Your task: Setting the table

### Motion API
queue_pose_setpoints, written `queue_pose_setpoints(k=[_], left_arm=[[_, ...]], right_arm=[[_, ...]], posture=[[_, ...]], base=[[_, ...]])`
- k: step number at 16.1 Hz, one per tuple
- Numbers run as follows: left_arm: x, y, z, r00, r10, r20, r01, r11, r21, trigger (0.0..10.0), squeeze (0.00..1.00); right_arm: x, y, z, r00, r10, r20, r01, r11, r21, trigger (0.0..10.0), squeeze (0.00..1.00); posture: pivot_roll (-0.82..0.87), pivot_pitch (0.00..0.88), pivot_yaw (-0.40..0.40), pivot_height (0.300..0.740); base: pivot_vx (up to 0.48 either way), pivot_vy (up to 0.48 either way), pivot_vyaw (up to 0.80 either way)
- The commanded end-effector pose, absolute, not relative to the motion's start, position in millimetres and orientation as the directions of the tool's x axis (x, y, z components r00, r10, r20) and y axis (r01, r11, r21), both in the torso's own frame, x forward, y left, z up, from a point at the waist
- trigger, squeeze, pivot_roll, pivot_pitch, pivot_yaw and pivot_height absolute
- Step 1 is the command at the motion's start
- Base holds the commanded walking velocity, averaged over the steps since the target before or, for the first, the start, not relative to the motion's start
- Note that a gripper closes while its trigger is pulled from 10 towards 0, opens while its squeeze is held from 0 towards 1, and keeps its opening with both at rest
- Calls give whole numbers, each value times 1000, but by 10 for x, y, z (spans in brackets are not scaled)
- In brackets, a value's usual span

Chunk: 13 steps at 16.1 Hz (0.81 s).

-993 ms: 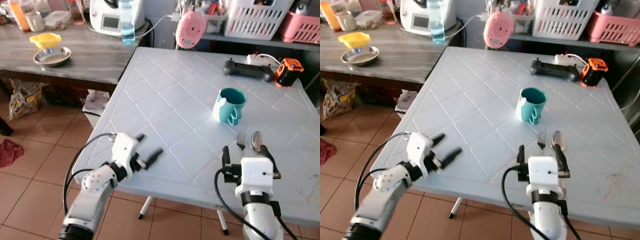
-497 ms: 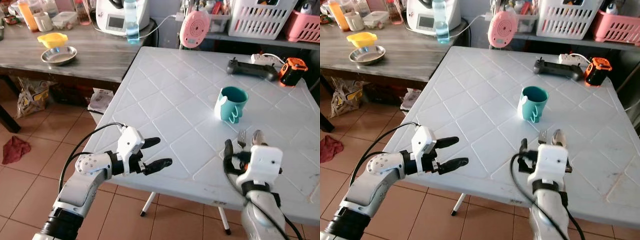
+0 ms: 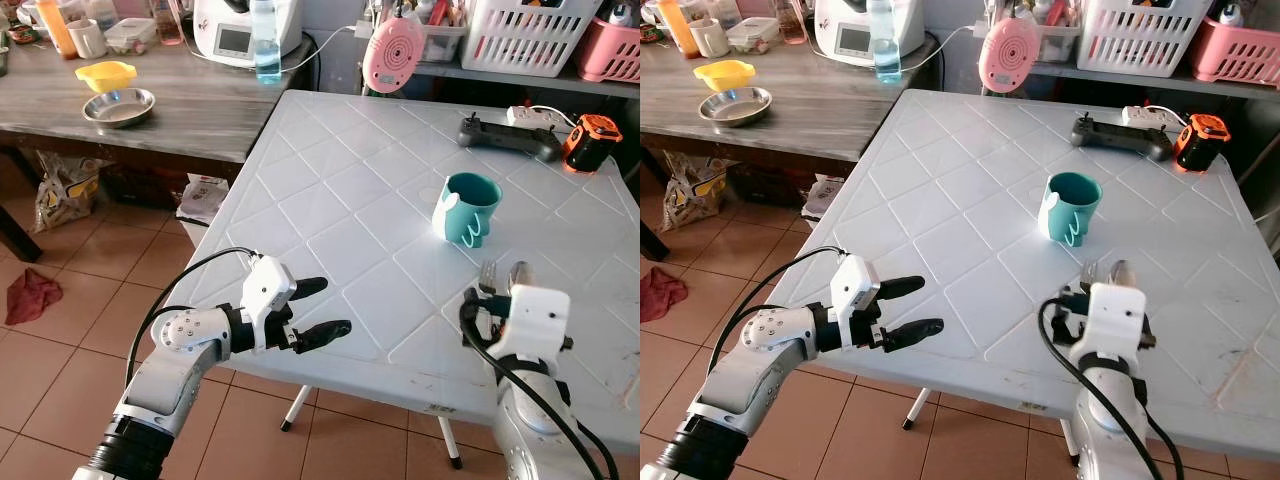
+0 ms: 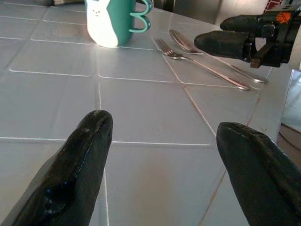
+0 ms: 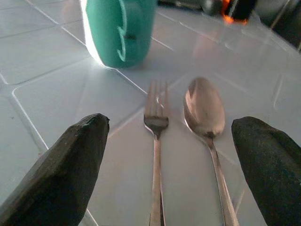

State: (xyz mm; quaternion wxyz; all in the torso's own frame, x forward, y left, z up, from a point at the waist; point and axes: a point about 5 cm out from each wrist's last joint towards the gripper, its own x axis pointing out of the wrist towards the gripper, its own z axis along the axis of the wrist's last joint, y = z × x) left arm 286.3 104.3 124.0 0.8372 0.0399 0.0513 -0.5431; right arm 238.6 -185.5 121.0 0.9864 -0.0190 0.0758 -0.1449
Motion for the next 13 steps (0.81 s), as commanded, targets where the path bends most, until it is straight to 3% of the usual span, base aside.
queue_pose_setpoints(k=[1, 13], left_arm=[[2836, 1003, 1232, 382, -914, -135, 924, 383, 19, 10000, 0], [2758, 938, 1200, 355, -924, -141, 933, 359, -2, 10000, 0]], right_arm=[[2370, -1883, 1136, 937, -297, -185, 298, 954, -22, 10000, 0], [2495, -1942, 994, 935, -222, -276, 264, 957, 124, 10000, 0]], posture=[[53, 96, -22, 740], [52, 105, -9, 740]], base=[[0, 0, 0], [0, 0, 0]])
